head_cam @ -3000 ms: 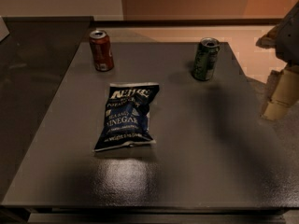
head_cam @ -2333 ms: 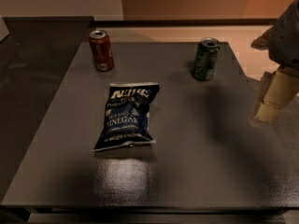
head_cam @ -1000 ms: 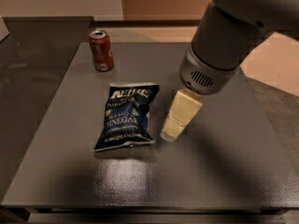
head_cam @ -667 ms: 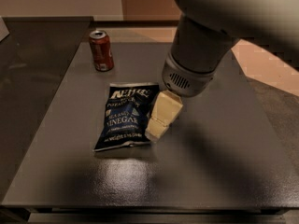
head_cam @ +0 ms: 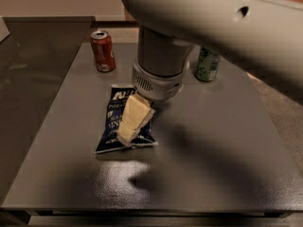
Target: Pick blue chip bag
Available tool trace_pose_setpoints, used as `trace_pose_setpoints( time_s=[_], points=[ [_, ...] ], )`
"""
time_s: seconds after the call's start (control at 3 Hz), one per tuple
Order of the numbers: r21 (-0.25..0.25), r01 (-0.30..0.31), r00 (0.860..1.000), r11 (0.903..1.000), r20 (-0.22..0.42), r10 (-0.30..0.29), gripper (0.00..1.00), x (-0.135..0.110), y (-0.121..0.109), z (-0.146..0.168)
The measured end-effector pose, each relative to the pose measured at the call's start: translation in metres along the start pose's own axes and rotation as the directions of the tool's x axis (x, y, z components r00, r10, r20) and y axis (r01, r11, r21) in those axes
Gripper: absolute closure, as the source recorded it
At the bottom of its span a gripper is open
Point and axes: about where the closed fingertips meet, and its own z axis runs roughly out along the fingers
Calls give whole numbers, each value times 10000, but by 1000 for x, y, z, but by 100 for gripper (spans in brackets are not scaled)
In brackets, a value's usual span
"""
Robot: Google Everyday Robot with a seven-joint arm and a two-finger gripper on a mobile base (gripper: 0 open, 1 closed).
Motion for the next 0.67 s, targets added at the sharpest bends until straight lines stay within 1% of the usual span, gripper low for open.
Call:
trace_pose_setpoints(
  time_s=[0.33, 0.67],
  points=[
    [-300, -442, 9987, 9986, -255, 434, 0, -16, 20, 1],
    [-224, -1079, 9938, 9939, -297, 1072, 0, -32, 27, 4]
  ],
)
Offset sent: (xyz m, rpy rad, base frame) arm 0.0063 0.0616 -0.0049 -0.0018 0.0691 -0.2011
